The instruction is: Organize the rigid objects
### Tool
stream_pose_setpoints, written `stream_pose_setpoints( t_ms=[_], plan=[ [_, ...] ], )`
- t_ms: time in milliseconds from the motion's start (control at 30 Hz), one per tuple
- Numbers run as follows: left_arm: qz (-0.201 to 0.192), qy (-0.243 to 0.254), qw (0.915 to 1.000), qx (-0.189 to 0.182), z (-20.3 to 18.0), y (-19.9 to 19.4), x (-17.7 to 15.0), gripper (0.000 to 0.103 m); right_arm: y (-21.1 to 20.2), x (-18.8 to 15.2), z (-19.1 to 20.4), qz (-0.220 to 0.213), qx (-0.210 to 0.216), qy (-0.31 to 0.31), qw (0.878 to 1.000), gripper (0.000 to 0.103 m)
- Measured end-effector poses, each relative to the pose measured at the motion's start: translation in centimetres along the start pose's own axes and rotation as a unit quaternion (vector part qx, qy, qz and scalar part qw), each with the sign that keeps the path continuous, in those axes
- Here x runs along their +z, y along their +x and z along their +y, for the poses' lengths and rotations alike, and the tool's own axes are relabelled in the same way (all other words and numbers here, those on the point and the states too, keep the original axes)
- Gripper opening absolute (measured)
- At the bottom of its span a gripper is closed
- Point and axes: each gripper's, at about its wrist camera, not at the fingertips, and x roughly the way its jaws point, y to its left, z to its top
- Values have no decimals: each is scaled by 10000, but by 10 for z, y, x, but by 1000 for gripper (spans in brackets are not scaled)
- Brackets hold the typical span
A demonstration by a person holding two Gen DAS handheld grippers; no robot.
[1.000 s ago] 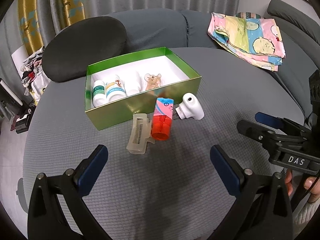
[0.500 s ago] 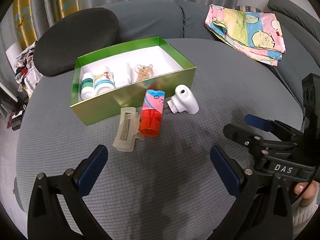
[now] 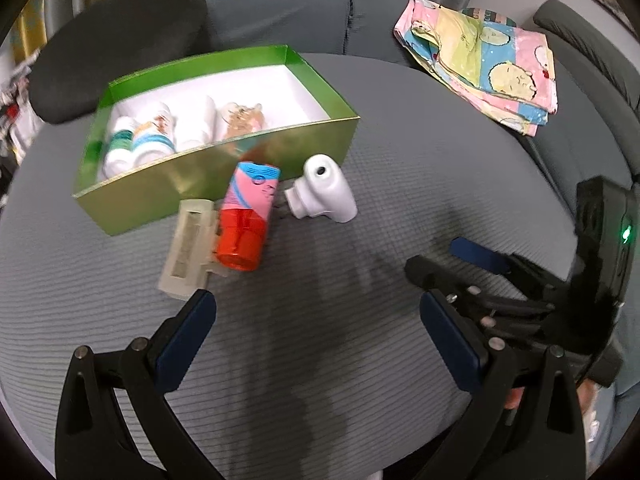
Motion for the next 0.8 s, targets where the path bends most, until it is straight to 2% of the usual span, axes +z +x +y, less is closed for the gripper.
stream_pose_setpoints(
  t_ms=[167, 400, 633, 800],
  plan=[
    [212, -523, 9975, -423, 6, 12, 13, 101, 9, 5, -9, 116, 115, -38, 9999, 82],
    [502, -998, 9906, -785, 3, 30, 29, 101, 26, 6, -16, 371, 154, -297, 9987, 82],
    [622, -1343, 9836, -1034, 1, 58, 49, 100, 43, 21, -16, 342, 493, -428, 9973, 82],
    [764, -1423, 9815, -1027, 1, 78, 58, 97, 59, 28, -14, 337, 666, -505, 9959, 82]
  ],
)
